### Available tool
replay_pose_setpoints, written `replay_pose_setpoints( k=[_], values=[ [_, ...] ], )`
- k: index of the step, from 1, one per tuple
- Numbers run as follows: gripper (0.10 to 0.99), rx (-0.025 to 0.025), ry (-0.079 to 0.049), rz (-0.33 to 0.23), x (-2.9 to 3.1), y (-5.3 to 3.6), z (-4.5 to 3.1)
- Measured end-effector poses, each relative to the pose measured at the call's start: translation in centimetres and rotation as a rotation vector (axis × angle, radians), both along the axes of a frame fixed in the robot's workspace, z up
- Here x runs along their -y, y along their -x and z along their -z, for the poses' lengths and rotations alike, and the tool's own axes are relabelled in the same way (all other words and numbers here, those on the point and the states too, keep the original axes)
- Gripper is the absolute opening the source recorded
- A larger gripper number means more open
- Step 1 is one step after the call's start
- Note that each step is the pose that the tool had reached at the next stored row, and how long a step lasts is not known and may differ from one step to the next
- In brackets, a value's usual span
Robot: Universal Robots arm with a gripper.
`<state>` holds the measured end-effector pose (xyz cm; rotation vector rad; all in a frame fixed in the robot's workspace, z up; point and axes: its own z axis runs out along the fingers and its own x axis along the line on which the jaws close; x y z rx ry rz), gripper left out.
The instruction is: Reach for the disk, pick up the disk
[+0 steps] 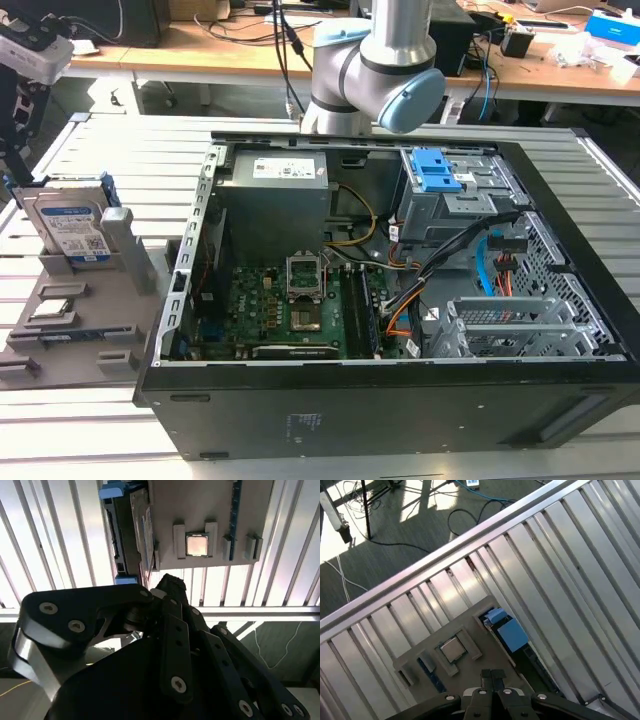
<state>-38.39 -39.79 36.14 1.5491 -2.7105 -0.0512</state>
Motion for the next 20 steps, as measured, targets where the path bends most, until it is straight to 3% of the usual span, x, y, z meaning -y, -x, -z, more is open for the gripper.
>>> replay_pose_setpoints(
  k=[3, 20],
  values=[
    [0.106, 0.0000, 0.000, -0.076, 0.00, 0.00, 0.00],
    [0.106, 0.0000, 0.000, -0.301, 0.00, 0.00, 0.00]
  ],
)
